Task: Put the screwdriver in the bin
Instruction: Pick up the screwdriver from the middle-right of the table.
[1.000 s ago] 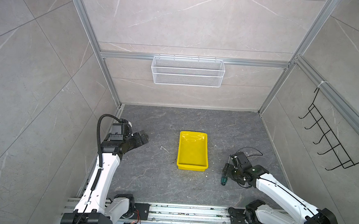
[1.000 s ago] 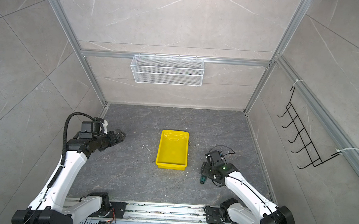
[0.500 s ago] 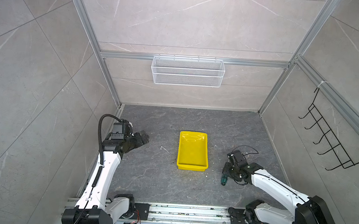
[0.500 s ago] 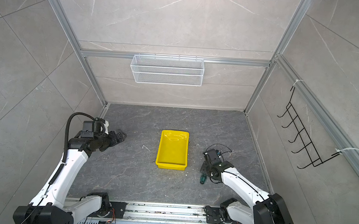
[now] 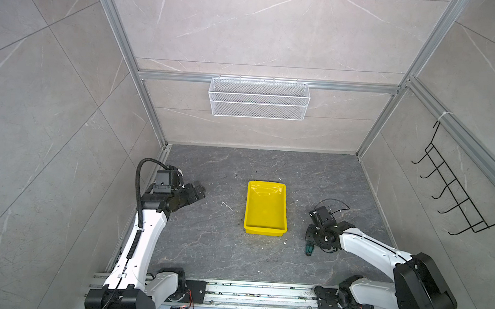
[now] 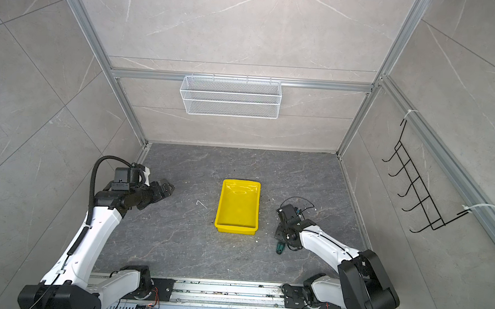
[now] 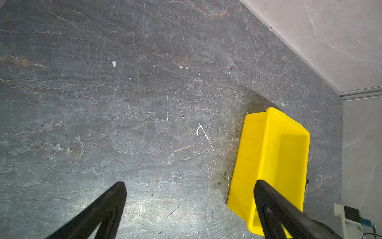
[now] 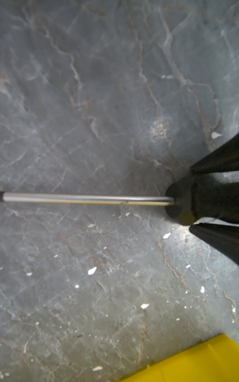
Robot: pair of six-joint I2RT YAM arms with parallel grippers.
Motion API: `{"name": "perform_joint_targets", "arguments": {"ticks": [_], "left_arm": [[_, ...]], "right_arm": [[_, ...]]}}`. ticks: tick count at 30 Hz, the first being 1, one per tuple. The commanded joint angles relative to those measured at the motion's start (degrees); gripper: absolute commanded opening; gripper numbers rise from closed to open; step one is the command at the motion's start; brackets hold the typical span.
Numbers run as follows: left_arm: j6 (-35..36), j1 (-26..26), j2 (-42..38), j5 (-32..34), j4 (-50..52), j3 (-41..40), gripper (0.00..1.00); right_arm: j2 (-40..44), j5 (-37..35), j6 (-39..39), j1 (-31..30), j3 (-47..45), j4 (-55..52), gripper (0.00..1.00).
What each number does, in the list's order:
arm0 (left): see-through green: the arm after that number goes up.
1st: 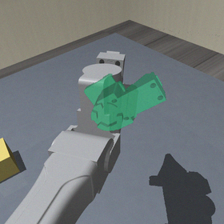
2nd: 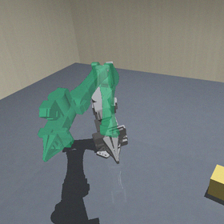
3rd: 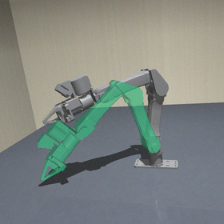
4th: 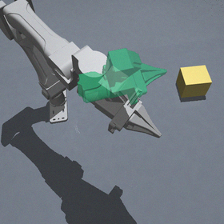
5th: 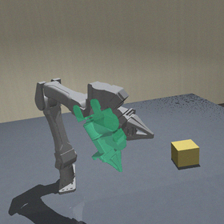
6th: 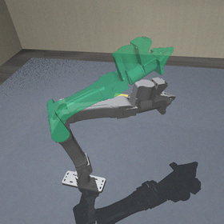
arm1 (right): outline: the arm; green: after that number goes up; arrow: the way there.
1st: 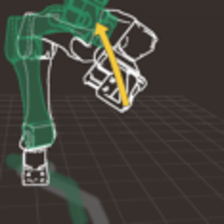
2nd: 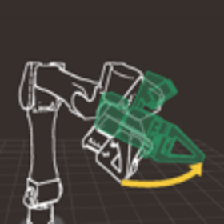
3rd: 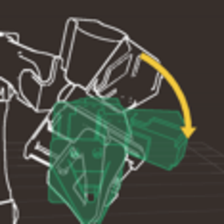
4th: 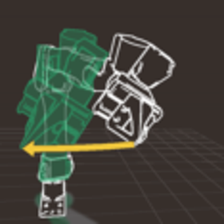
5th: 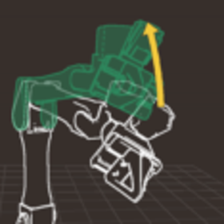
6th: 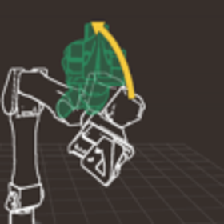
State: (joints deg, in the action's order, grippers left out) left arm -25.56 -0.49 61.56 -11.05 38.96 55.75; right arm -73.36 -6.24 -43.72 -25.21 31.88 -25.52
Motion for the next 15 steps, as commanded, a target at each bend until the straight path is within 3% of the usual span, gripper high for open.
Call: {"name": "perform_joint_targets", "arguments": {"ticks": [1,6,15], "left_arm": [[-0.19,0.17,-1.16,0.59,-0.28,0.24,1.0],[-0.19,0.21,-1.42,0.55,-0.24,0.24,1.0],[-0.45,0.15,-1.64,-0.41,-0.54,0.33,1.0]], "right_arm": [[-0.64,-0.62,0.92,-0.34,1.43,0.64,0.37],[-0.89,-0.53,1.4,-0.32,1.17,0.57,0.33],[1.12,-0.35,2.93,-0.31,2.43,-1.86,0.16]]}}
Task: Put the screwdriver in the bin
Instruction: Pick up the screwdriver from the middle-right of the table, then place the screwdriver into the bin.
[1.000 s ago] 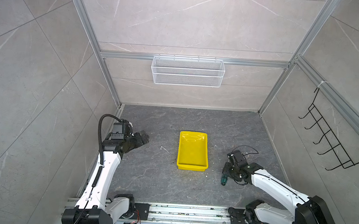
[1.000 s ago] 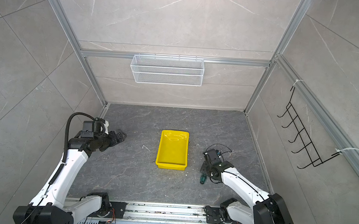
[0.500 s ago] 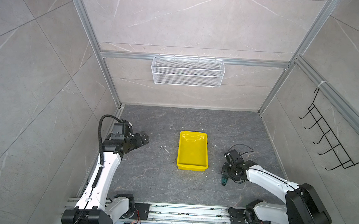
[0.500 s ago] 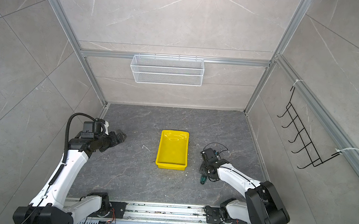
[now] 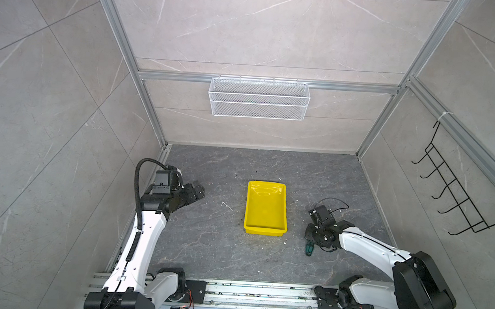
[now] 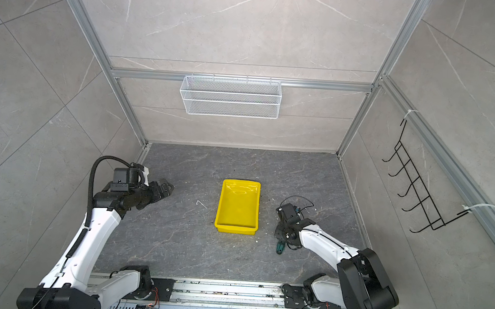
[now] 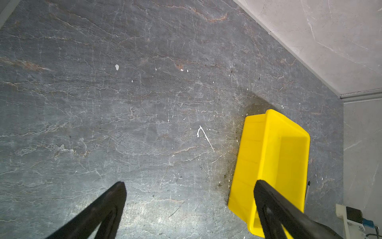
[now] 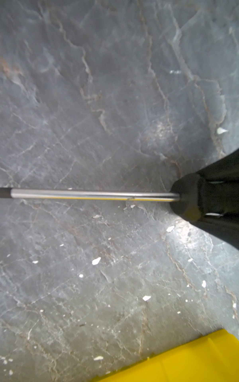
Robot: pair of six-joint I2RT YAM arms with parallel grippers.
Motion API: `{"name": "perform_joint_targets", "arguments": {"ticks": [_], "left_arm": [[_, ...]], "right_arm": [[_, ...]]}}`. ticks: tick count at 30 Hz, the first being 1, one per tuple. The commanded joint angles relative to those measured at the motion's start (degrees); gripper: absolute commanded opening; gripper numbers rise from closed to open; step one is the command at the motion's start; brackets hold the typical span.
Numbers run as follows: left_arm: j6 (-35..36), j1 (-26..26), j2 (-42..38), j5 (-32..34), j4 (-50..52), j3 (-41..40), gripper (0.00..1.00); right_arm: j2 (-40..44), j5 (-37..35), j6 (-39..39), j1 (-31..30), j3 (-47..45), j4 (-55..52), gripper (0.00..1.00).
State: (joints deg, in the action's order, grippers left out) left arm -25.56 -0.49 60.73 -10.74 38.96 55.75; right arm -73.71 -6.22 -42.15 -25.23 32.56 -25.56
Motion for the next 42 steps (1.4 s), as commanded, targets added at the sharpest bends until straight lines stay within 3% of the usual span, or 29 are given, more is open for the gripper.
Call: {"name": "perform_joint_targets", "arguments": {"ticks": [1,11,23,37,42], "left_arm": [[-0.56,0.21,-0.7,-1.03,-0.55,0.4,1.0],[-0.72,0.21,-1.12,-1.67,-0.64,0.41,1.0],[-0.52,0.22,-2.46,-1.57,-0.64,0.41,1.0],[-0.12,0.19,-2.53,-0.77,-0.46,0.37,1.0],[-0.01,0.22,-2.62,-0.53,-0.29,0.41,1.0]], "right_arm": [[2.1,-0.46,1.52,-0.22,1.96,-2.21,0.16],[8.55,-1.26,5.85,-0.36,8.66,-11.53,0.11],[5.11,-0.65,12.93,-2.37,26.3,-20.78,0.11],[-20.57,-0.8,19.24,-15.41,51.5,-21.56,0.1],[-28.3,1.18,19.56,-17.53,54.61,-19.75,0.1]]}}
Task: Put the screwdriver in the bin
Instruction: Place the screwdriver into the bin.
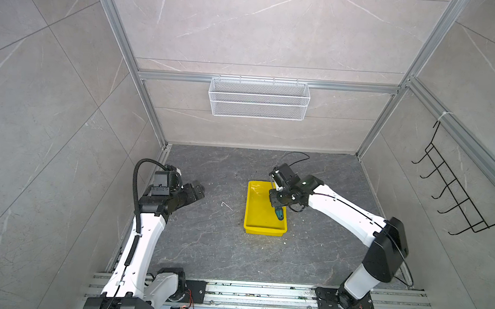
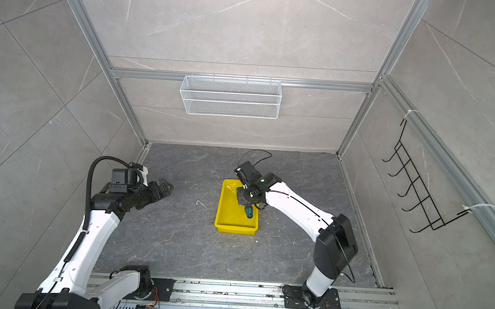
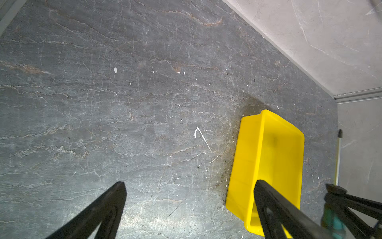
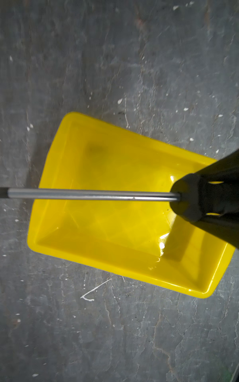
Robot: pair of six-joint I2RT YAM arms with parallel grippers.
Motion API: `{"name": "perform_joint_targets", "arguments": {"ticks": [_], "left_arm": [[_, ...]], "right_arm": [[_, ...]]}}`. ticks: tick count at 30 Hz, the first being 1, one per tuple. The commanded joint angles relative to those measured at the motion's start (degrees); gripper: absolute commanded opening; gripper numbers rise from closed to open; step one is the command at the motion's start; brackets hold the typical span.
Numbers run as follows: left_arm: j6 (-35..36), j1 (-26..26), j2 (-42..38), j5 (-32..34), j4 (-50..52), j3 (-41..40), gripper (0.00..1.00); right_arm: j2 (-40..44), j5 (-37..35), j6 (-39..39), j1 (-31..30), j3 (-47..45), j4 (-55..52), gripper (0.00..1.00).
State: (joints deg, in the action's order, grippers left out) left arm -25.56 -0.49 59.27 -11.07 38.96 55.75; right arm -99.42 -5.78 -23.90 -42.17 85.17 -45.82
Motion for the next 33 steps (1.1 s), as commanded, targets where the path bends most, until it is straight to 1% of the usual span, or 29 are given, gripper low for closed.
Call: {"name": "perform_joint_targets", "arguments": {"ticks": [1,8,19,31,33], "left_arm": [[0.07,0.16,-1.17,-0.13,-0.3,0.39,1.0],[0.19,0.18,-1.3,-0.09,-0.2,0.37,1.0],[0.07,0.18,-0.87,-0.16,-0.2,0.4,1.0],[0.06,0.2,-0.82,0.08,-0.2,0.41,1.0],[0.16,0.15,-0.77,0.08,-0.2,0.4,1.0]], "right_arm": [[-4.1,1.12,1.25,-0.85,2.23,1.02,0.1],[-9.84,1.91,1.05,-1.55,2.49,2.77,0.1],[-13.22,1.65,0.87,-1.68,-1.0,5.94,0.1],[-17.38,1.49,1.65,-1.6,-0.69,7.31,0.17],[-17.65,1.45,1.66,-1.57,-0.53,7.34,0.19]]}}
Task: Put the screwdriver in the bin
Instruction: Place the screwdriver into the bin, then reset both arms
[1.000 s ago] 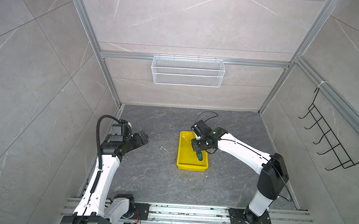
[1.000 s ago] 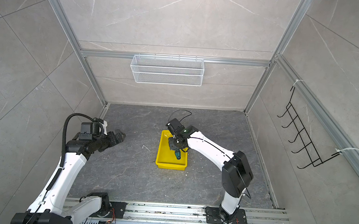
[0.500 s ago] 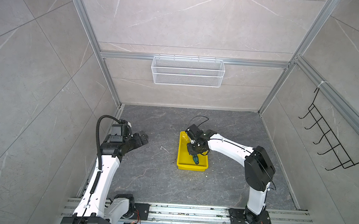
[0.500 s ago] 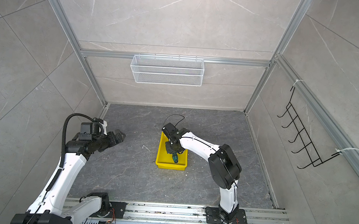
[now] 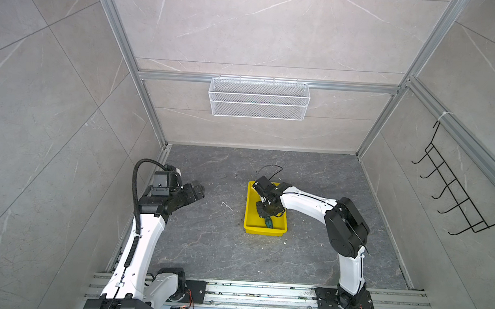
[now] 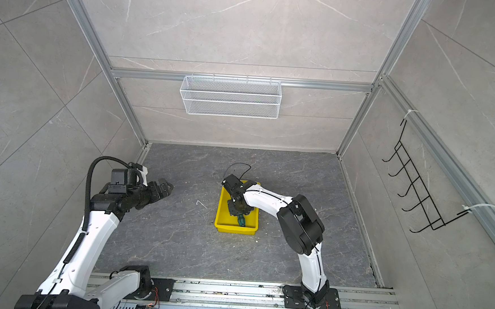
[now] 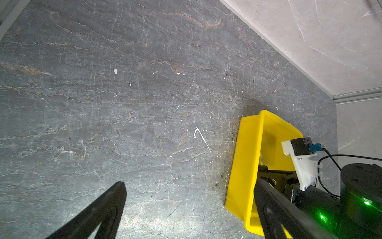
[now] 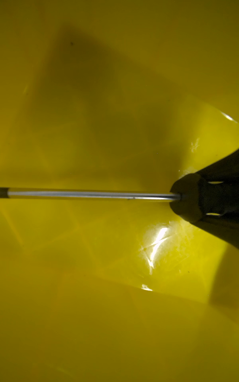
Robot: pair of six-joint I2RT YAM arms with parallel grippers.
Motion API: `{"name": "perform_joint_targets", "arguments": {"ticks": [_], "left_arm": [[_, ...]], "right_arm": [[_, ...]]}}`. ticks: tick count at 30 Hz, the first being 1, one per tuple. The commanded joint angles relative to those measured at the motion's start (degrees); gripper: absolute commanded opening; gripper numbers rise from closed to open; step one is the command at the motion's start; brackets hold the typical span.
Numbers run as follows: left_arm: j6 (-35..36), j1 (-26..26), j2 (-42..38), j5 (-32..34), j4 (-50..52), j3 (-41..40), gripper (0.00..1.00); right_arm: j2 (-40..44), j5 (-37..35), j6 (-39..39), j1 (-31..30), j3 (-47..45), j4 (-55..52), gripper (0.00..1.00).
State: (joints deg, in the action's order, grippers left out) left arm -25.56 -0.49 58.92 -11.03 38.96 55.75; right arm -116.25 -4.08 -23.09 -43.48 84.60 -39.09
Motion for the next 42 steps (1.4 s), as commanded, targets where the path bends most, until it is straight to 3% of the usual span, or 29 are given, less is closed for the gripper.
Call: {"name": "perform_joint_targets", "arguments": {"ticks": [1,3,6,11,20,25,30,37,42], "left_arm": [[0.21,0.14,-0.37,0.04,-0.2,0.37,1.0],[0.19,0.16,-0.3,0.05,-0.2,0.41,1.0],[0.24,0.21,-0.2,0.12,-0.12,0.32,1.0],[0.35,0.21,0.08,0.38,-0.11,0.39,1.0],[1.09,0.14,0.24,0.56,-0.45,1.01,1.0],[3.14,0.22,-1.44,0.39,-2.94,0.18,1.0],[1.44,0.37,-5.54,0.03,-11.26,-5.23,1.0],[6.07,3.12,-11.59,12.52,-30.67,-18.49,1.0],[13.84,3.15,-8.12,24.66,-47.47,-28.69,1.0]], "right_arm": [[-0.91,-0.32,0.93,-0.28,0.01,0.66,0.2],[-1.0,-0.57,1.01,-0.33,0.21,0.58,0.29],[-0.27,-1.4,1.03,-0.29,0.04,0.61,0.5],[5.32,-4.07,1.86,-0.24,0.33,-0.29,0.66],[22.49,-4.32,4.12,4.77,-0.05,-1.67,0.76],[31.83,-3.05,5.32,11.66,-6.73,0.92,0.83],[41.88,-3.96,6.56,18.88,-16.18,6.82,0.99],[52.04,-12.79,9.86,23.65,-30.08,19.3,0.99],[53.68,-14.03,13.44,27.22,-43.42,36.88,0.99]]}}
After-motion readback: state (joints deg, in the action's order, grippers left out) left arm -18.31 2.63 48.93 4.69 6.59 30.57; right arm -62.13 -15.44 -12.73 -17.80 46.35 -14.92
